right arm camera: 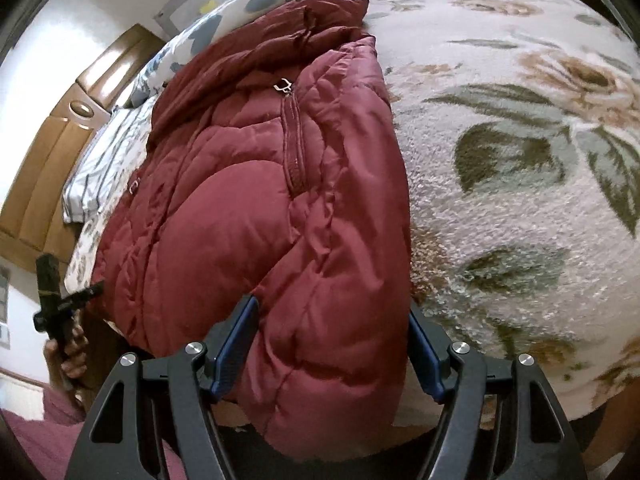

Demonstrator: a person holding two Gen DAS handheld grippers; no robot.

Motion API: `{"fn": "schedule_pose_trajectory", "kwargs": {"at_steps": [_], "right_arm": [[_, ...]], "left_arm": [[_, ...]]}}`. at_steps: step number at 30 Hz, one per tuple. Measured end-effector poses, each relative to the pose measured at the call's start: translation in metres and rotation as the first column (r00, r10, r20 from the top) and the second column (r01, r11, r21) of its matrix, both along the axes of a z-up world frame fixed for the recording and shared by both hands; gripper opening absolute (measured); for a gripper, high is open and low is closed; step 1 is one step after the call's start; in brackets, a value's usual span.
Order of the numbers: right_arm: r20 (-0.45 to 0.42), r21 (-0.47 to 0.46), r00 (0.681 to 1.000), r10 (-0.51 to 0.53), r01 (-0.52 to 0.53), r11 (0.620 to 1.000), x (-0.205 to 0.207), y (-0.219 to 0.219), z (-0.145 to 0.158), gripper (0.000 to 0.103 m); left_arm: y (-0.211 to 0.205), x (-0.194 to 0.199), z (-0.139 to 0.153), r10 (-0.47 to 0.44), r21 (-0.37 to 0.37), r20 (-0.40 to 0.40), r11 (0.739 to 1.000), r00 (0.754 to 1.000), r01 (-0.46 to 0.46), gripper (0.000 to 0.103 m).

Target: Fold large clothes

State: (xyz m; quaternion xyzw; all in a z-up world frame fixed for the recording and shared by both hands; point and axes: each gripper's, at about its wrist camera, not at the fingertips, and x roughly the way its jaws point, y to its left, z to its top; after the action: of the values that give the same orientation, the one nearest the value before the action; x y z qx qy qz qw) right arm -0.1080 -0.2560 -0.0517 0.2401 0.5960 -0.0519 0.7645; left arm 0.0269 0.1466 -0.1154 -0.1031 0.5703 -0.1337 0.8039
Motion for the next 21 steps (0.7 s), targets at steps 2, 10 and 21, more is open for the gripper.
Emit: {"fn": "schedule_pose_trajectory", "kwargs": {"at_steps": [2,10,21], "right_arm": [[0.003,0.017,1.000,-0.006,0.006,1.000,-0.001,-0.001,-0.001,0.067],[0.029,0.049,0.999,0.033,-0.034,0.998,-0.007,0.001,0.011,0.027],[0.131,0.087,0.989,0.069,-0.080,0.993,-0.009,-0.003,0.047,0.022]], "left_arm": [[-0.005,-0.002,0.000,-0.021,-0.001,0.011,1.000,1.000,0.021,0.071],[-0.007,-0.013,0.014,-0.064,-0.034,0.053,0.997,0.997,0.066,0.023],[-0.003,-0.030,0.062,-0.114,-0.015,0.122,0.993,0.986,0.117,0.016]]}}
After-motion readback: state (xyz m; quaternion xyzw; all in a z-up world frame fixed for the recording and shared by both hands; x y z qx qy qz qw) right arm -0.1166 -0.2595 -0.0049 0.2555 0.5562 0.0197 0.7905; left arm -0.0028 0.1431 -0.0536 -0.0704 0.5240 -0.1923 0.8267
